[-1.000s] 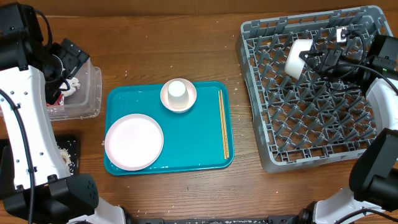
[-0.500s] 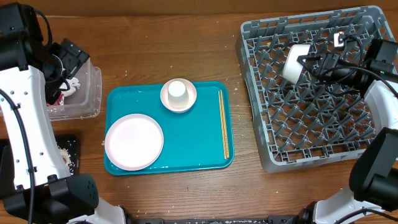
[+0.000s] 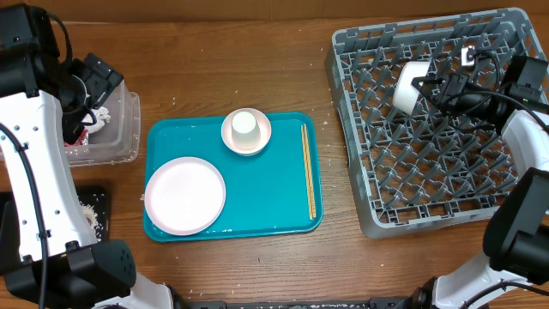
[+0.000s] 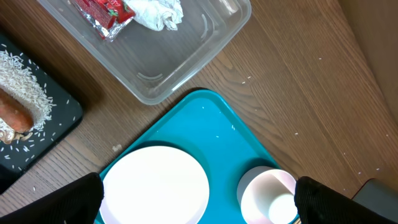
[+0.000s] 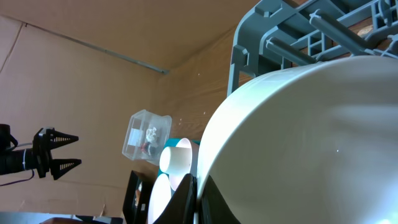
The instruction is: Sort waste into correct bins and load items into the dishwasher
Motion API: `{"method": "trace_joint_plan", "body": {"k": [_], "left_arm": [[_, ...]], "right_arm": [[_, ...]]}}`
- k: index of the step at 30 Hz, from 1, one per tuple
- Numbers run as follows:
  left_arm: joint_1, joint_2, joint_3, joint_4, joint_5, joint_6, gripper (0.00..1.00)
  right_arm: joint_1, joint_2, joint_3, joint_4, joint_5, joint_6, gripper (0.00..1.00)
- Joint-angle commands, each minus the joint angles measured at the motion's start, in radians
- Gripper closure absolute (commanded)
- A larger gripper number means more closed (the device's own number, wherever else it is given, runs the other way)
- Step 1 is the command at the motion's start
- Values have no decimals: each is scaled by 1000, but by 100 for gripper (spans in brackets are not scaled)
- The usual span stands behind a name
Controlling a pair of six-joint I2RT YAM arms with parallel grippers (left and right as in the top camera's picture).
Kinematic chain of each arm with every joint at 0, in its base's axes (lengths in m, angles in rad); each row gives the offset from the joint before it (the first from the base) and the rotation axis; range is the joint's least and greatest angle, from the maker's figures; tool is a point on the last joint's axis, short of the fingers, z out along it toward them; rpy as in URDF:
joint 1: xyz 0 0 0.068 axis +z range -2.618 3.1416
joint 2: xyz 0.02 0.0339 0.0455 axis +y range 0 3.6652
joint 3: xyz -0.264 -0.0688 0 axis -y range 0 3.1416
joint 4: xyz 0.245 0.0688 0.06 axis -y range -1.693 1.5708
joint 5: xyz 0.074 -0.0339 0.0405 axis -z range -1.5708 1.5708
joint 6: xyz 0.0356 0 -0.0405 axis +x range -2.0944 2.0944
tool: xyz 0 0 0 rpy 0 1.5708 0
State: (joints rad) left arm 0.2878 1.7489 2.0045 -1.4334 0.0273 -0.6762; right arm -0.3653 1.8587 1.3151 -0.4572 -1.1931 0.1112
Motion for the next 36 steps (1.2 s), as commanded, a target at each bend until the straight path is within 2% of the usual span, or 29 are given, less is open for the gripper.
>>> {"method": "trace_joint_plan", "body": {"k": [1, 3, 7, 11, 14, 16, 17, 20, 21, 25, 29, 36], "left_arm": [[0, 1, 6, 0, 7, 19, 0], [0, 1, 6, 0, 7, 19, 0], [0, 1, 6, 0, 7, 19, 0], [0, 1, 6, 0, 7, 18, 0], [0, 1, 6, 0, 7, 18, 0], [0, 1, 6, 0, 7, 19, 0], [0, 1, 6, 0, 7, 19, 0], [0, 1, 6, 0, 7, 19, 0], [0, 1, 6, 0, 7, 19, 0], [0, 1, 6, 0, 7, 19, 0], [0, 1, 6, 0, 7, 19, 0], [0, 1, 6, 0, 7, 18, 0]], "right_arm": [[-13, 14, -6, 0, 17, 27, 96], [-33, 14, -4, 0, 45, 80, 96], [-92, 13, 30, -38, 49, 99, 94], [-157, -3, 101, -167, 108, 90, 88], [-180, -32, 177, -330, 259, 36, 75], [-181, -55, 240, -441, 415, 28, 69], [-181, -68, 274, -495, 491, 22, 62], [-173, -110, 369, -628, 651, 23, 25], [-172, -122, 394, -661, 675, 23, 22], [-167, -192, 494, -793, 660, 24, 21], [-120, -267, 515, -833, 584, 23, 21], [153, -320, 512, -807, 594, 34, 21]]}}
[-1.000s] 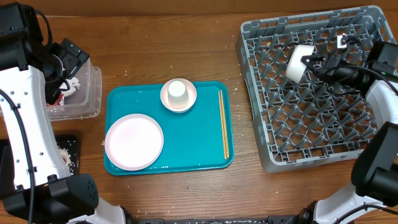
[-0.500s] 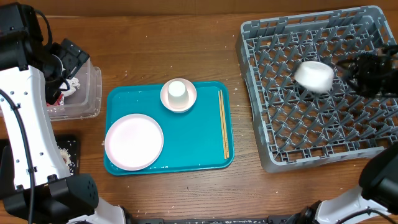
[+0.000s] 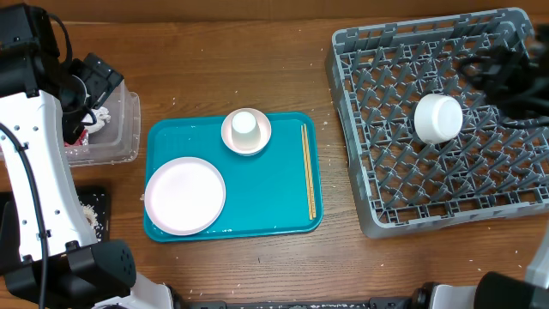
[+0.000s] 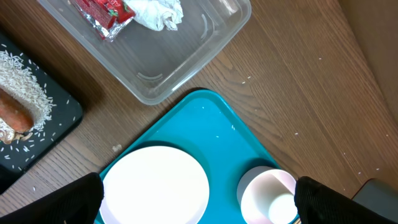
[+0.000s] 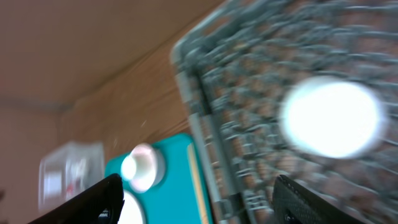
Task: Sort waste into correct bins and load items into the dishwasher
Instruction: 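Reach the right gripper to the white cup and grasp it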
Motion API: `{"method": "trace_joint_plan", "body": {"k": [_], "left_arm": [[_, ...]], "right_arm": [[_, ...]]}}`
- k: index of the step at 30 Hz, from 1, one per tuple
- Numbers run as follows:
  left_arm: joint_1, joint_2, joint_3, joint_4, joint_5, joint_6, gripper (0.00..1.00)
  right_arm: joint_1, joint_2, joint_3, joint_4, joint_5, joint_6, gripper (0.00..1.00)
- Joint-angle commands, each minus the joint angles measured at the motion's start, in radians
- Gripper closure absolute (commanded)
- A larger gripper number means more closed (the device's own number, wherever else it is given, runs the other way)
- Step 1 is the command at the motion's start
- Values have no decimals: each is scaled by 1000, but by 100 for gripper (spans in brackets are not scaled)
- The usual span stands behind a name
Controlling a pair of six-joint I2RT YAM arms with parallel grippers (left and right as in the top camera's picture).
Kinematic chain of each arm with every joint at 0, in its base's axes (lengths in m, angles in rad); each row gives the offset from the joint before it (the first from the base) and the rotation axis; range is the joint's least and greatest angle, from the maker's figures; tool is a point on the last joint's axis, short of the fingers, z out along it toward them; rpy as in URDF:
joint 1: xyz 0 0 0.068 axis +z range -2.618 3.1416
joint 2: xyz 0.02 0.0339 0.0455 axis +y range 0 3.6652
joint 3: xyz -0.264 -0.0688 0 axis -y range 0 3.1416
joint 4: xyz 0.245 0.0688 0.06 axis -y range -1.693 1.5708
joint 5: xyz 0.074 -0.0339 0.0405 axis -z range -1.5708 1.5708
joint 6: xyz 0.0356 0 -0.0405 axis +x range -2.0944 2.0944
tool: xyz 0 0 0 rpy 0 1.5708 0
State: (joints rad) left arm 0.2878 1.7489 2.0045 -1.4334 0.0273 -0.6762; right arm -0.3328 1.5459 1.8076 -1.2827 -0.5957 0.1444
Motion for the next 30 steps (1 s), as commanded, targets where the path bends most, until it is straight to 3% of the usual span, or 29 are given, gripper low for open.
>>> {"method": "trace_joint_plan", "body": {"k": [1, 4, 15, 21, 30], "left_arm": [[0, 1, 6, 0, 7, 19, 0], [0, 1, 6, 0, 7, 19, 0], [0, 1, 6, 0, 7, 19, 0], [0, 1, 6, 0, 7, 19, 0], [0, 1, 6, 0, 7, 18, 0]], "right_arm": [[178, -3, 13, 41, 29, 38, 21], [341, 26, -12, 121, 154, 139, 21], [792, 288, -22, 367, 456, 249, 13], [916, 426, -22, 483, 581, 254, 7], [1004, 567, -22, 598, 625, 249, 6]]}}
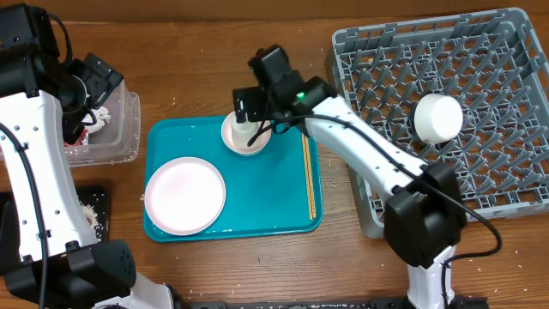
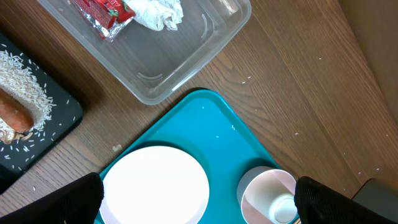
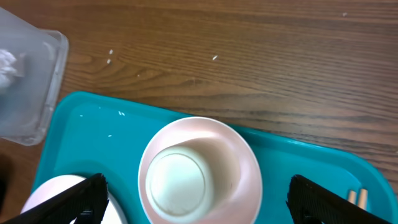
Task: Sort waste into correct bins and load items into the dishwasher
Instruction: 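Reach the right gripper to the white cup and grasp it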
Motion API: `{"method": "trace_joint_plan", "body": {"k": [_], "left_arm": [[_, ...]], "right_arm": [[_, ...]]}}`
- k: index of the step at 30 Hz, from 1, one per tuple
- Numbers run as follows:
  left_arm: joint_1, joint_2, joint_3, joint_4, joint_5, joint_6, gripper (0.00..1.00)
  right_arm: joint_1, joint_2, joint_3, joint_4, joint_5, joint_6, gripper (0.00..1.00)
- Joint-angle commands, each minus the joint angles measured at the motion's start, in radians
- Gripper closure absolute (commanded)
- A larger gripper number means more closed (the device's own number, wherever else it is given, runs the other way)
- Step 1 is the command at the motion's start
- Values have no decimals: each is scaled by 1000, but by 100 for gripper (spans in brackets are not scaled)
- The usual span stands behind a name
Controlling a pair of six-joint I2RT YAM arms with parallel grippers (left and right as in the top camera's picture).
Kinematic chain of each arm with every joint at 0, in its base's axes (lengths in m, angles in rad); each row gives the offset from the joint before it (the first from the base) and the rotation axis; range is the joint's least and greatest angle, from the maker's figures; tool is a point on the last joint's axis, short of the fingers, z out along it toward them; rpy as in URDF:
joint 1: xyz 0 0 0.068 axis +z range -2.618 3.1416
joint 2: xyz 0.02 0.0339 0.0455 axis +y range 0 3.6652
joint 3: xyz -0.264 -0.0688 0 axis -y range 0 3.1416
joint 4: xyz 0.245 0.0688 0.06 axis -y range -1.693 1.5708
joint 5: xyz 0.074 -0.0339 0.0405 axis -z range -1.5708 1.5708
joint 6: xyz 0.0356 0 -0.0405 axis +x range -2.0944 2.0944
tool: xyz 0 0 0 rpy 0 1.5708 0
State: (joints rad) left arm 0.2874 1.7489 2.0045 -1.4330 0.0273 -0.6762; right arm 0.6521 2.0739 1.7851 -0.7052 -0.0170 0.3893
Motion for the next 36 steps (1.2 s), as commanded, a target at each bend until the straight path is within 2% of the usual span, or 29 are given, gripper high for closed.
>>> {"method": "trace_joint_plan", "body": {"k": [1, 19, 26, 28, 33, 36], "left_arm": [[0, 1, 6, 0, 7, 18, 0], [0, 1, 6, 0, 7, 19, 0], [0, 1, 6, 0, 7, 19, 0], [0, 1, 6, 0, 7, 18, 0], [0, 1, 6, 0, 7, 18, 0], [0, 1, 6, 0, 7, 19, 0]], "right_arm": [[26, 48, 1, 27, 46, 5, 6], [106, 132, 1, 63, 116, -19, 6], [137, 161, 1, 54, 235, -18, 8], [139, 161, 1, 58, 237, -17, 11], [139, 161, 1, 58, 237, -13, 30], [139, 161, 2, 58, 237, 6, 37]]}}
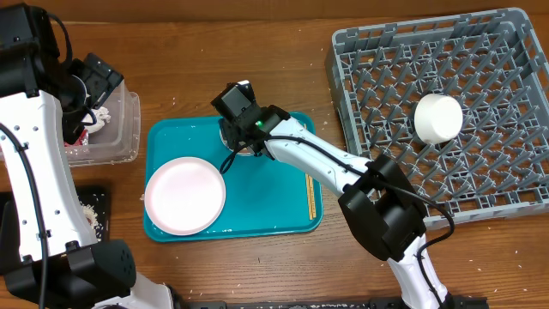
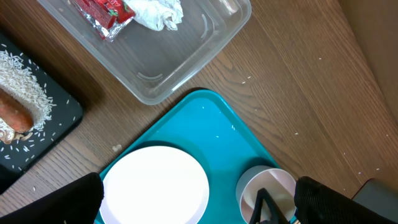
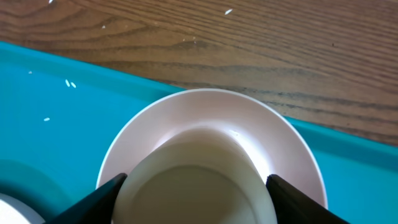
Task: Sort waste into correct bins and load items into the dishwasher
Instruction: 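Reach the right gripper to the white cup and grasp it, then carry the cup to the rack and place it beside the bowl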
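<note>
On the teal tray (image 1: 257,206), a white cup (image 3: 196,165) stands upside down in a small pink bowl (image 3: 211,109). My right gripper (image 3: 196,183) has come down over the cup, and its fingers (image 3: 115,190) press on the cup's two sides. In the overhead view the right gripper (image 1: 240,127) hides the cup. A white plate (image 1: 184,195) and wooden chopsticks (image 1: 310,193) also lie on the tray. A white bowl (image 1: 437,118) rests upside down in the grey dish rack (image 1: 403,197). My left gripper (image 2: 199,208) hangs open high over the tray's left part.
A clear plastic bin (image 2: 174,62) holding a red wrapper and crumpled tissue stands left of the tray. A black tray (image 2: 37,124) with rice and a food scrap lies at the near left. My right arm stretches across the tray's right half.
My right gripper was open above the cup and bowl. It is now lower, with its fingers closed in on the cup's sides. The left arm has not moved.
My right gripper was shut on the white bowl over the rack. Then the bowl lay upside down in the rack and the gripper was open. Then it hung open above the cup on the tray, and now it grips that cup.
</note>
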Motion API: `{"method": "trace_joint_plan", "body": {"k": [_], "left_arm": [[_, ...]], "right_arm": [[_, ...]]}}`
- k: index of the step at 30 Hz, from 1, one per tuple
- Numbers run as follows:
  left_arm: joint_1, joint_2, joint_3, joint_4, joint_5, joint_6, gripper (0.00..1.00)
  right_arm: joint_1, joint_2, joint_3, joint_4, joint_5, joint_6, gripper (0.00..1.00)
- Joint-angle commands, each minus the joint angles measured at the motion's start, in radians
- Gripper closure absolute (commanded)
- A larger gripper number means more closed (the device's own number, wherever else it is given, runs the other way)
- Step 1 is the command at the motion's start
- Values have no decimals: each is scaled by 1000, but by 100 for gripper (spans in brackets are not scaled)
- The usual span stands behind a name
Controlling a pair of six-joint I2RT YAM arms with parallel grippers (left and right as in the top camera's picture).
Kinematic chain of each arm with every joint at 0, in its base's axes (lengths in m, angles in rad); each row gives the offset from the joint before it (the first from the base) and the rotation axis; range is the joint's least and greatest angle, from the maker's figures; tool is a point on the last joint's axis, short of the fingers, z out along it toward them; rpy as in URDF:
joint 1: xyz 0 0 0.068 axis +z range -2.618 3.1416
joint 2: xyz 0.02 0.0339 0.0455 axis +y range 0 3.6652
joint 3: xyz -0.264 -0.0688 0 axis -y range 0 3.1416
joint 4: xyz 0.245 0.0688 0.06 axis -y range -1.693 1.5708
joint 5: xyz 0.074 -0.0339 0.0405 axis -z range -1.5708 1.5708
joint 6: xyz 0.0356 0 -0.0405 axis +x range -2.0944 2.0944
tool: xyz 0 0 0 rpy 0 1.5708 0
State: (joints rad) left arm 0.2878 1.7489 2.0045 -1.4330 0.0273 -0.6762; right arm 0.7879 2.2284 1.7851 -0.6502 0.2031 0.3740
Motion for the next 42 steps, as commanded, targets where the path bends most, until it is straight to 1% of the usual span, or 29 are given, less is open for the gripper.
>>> {"method": "trace_joint_plan", "body": {"k": [1, 5, 8, 12, 17, 22, 25, 30, 31, 33, 38, 39, 42], "left_arm": [[0, 2, 6, 0, 7, 19, 0], [0, 1, 6, 0, 7, 19, 0], [0, 1, 6, 0, 7, 19, 0], [0, 1, 6, 0, 7, 19, 0], [0, 1, 6, 0, 7, 19, 0], [0, 2, 6, 0, 7, 19, 0], [0, 2, 6, 0, 7, 19, 0], [0, 1, 6, 0, 7, 19, 0], [0, 1, 6, 0, 7, 19, 0], [0, 2, 6, 0, 7, 18, 0], [0, 1, 6, 0, 7, 19, 0], [0, 2, 6, 0, 7, 19, 0], [0, 1, 6, 0, 7, 19, 0]], "right_arm": [[3, 5, 3, 3, 16, 24, 40], [2, -26, 27, -28, 16, 24, 46], [-4, -76, 50, -60, 16, 24, 48], [-24, -179, 63, -103, 18, 24, 48], [-119, -358, 63, -157, 31, 24, 48], [-315, -515, 63, -233, 59, 19, 47], [-495, -568, 63, -294, 59, 16, 47], [-814, -565, 55, -364, 58, 15, 47], [-907, -549, 43, -370, 58, 15, 47], [-998, -524, 30, -375, 57, 15, 47], [-1129, -455, -8, -385, 29, 16, 47], [-1147, -438, -13, -388, 19, 16, 44], [-1174, -402, -16, -395, 13, 16, 33]]}}
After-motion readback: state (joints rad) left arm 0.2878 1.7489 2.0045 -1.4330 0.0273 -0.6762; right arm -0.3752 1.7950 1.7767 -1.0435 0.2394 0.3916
